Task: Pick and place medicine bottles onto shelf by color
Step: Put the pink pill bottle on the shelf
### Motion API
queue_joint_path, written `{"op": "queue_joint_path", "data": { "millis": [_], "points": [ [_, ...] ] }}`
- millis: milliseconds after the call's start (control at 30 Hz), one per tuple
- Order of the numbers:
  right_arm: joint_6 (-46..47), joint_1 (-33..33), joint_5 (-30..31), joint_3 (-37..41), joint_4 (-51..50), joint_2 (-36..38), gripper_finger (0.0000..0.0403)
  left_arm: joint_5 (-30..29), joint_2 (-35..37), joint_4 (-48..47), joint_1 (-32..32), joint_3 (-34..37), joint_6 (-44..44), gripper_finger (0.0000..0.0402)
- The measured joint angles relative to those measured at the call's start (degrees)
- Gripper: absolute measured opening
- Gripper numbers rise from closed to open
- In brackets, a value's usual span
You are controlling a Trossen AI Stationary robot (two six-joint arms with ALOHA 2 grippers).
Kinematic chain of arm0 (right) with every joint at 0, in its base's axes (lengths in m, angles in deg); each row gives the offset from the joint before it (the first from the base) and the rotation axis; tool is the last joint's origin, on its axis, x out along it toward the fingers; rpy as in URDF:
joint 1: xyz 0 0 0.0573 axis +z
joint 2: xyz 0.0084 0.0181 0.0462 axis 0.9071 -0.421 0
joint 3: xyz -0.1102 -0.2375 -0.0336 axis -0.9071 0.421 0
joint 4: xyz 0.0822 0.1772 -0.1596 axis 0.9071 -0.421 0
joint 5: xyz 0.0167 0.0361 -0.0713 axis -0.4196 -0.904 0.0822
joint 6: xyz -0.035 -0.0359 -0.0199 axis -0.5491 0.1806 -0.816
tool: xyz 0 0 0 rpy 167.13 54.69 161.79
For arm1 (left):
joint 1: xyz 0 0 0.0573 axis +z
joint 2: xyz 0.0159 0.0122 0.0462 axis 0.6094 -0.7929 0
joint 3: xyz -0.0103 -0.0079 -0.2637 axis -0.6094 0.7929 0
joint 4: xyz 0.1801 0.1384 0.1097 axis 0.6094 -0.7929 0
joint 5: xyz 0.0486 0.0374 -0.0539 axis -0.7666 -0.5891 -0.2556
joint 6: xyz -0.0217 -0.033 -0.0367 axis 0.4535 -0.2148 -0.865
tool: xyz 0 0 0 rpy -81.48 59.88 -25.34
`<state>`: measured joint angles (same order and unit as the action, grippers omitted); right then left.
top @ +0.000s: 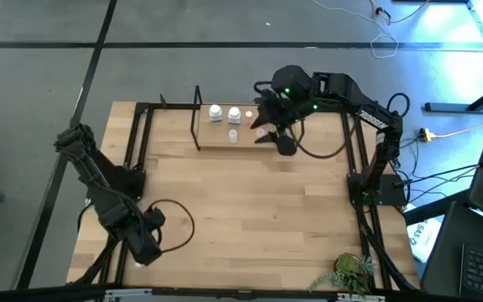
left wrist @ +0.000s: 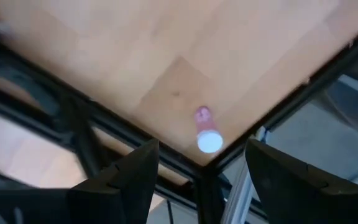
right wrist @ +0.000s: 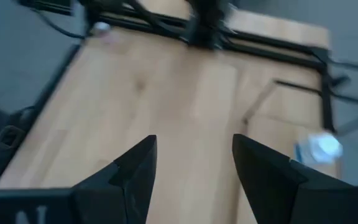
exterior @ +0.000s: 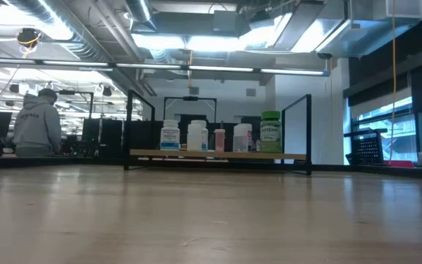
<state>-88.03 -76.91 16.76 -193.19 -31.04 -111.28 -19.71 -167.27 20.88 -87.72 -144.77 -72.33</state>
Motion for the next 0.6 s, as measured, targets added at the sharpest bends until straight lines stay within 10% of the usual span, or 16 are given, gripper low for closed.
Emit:
{"op": "queue_joint_path", "data": {
  "millis": [600],
  "points": [
    [-3.1,1.1,-6.9,0.0,1.4,0.0,0.0213,1.9,0.0,22.8,-5.9,14.4,-4.2,0.0234]
  ]
}}
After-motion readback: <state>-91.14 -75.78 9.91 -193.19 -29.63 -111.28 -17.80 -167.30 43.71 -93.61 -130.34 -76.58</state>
